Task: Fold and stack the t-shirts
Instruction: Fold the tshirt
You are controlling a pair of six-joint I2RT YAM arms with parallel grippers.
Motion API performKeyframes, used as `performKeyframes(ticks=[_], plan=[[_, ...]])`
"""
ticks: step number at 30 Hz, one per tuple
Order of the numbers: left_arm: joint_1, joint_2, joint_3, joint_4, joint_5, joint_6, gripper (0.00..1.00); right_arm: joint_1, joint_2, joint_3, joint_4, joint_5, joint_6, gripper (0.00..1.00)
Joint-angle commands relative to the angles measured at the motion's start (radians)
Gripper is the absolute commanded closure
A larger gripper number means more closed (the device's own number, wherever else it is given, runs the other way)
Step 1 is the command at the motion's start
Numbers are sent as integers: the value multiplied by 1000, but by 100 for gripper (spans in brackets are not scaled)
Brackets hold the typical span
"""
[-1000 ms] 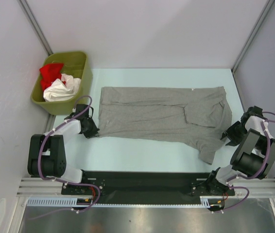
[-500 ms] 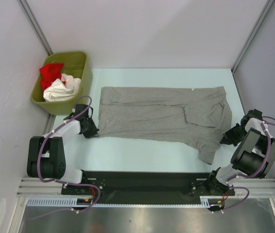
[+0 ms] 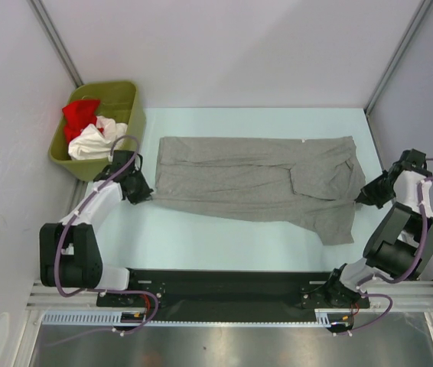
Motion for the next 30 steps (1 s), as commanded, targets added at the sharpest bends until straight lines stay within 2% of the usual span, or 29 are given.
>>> performKeyframes(ticks=[1, 14, 30], plan=[[-4, -18, 88, -16, -51, 26, 100, 19, 52, 101, -5, -8, 11, 100], [-4, 176, 353, -28, -94, 25, 100, 73, 324, 455, -9, -66, 31, 100], [-12, 408, 542, -31, -84, 8, 100, 114, 614, 799, -43, -97, 29, 100]])
